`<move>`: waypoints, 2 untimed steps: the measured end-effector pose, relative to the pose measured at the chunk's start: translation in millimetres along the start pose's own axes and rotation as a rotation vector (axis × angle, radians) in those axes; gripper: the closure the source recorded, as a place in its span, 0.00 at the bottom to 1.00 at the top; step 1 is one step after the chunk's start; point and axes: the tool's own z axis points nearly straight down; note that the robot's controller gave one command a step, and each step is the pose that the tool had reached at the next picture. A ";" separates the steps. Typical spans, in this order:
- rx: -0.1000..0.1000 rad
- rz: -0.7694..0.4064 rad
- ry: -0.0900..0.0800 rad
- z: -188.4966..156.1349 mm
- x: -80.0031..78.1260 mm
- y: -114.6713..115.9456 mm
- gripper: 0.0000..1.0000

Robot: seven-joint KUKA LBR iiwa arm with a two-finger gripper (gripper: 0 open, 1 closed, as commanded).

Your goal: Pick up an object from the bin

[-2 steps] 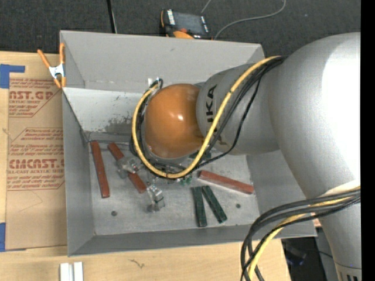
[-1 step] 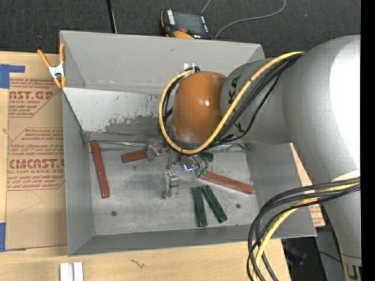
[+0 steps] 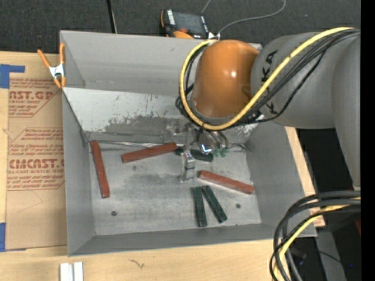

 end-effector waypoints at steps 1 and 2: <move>-0.002 -0.273 0.013 97.8 43.8 -88.0 0.00; -0.001 -0.124 0.006 55.6 39.8 -103.5 0.00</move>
Offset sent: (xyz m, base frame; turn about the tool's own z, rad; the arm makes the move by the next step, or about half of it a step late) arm -0.0243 -0.0936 -0.0970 -0.2762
